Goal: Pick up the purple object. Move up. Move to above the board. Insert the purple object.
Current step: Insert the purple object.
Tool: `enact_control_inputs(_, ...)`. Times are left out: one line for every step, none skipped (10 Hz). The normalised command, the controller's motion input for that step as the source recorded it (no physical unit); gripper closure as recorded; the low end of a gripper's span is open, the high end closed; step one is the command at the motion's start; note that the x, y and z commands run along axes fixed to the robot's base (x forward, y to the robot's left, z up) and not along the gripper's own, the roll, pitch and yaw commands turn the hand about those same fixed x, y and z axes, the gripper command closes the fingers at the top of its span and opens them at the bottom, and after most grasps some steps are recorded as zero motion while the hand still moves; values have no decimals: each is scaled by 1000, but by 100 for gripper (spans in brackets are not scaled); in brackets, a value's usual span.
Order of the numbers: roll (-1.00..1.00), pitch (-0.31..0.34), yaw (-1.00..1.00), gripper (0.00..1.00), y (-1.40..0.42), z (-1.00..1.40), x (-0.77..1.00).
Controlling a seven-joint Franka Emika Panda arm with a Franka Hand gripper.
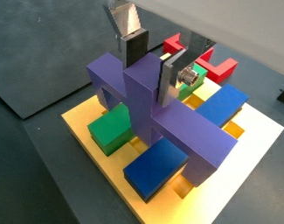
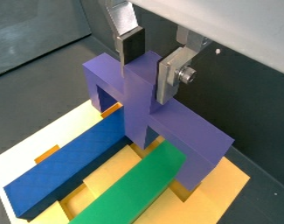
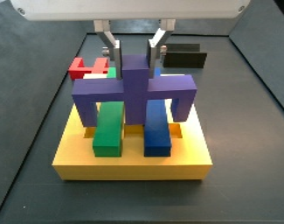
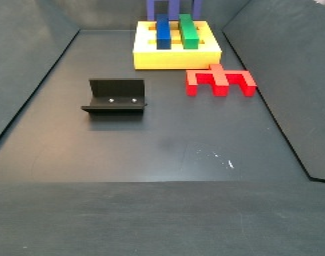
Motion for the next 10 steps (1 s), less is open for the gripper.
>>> enact_control_inputs(-56, -113, 0, 100, -26, -49, -191)
enact_control_inputs(-43, -103, 0, 100, -43, -49, -157)
enact_control_inputs(-41, -100, 0, 100, -60, -66, -134)
enact_control_inputs(-36, -97, 0, 100, -86, -60, -66)
enact_control_inputs(-14, -91, 0, 100, -100, -114, -20)
enact_control_inputs(0, -76, 0, 100, -60, -166, 0)
enact_control_inputs(0, -49, 0, 100, -6, -214, 0)
enact_control_inputs(0, -33, 6, 100, 0, -226, 0)
enact_control_inputs(0, -21, 3, 100, 0, -186, 0)
enact_control_inputs(0, -34, 0, 100, 0, -134, -46)
